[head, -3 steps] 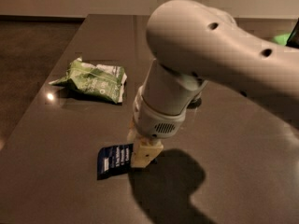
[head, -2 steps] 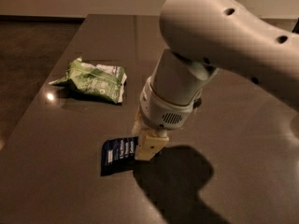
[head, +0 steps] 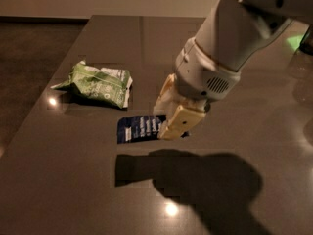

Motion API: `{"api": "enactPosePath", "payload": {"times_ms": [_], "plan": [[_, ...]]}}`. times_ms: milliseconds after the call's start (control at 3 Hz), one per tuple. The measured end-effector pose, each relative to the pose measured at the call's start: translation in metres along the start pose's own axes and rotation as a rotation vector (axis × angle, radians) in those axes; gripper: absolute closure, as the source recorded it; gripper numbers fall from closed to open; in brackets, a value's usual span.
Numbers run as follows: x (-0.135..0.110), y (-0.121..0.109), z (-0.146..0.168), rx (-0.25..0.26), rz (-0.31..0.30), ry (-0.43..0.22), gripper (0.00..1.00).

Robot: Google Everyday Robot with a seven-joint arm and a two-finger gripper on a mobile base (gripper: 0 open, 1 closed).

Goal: Pick rxbar blueberry

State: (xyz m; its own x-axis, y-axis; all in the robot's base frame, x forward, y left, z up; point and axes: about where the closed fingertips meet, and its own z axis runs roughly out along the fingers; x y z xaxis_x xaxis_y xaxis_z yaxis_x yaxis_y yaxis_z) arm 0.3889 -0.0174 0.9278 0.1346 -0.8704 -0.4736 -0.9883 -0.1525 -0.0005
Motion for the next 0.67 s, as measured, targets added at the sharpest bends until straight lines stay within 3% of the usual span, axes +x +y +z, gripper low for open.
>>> {"api": "enactPosePath", "payload": {"times_ms": [333,667], "plan": [[-0.0081,-0.0003,-0.0592,0.033,-0.049,-0.064,1.0],[-0.0081,-0.0003,-0.0592,0.033,-0.049,-0.064,1.0]]}}
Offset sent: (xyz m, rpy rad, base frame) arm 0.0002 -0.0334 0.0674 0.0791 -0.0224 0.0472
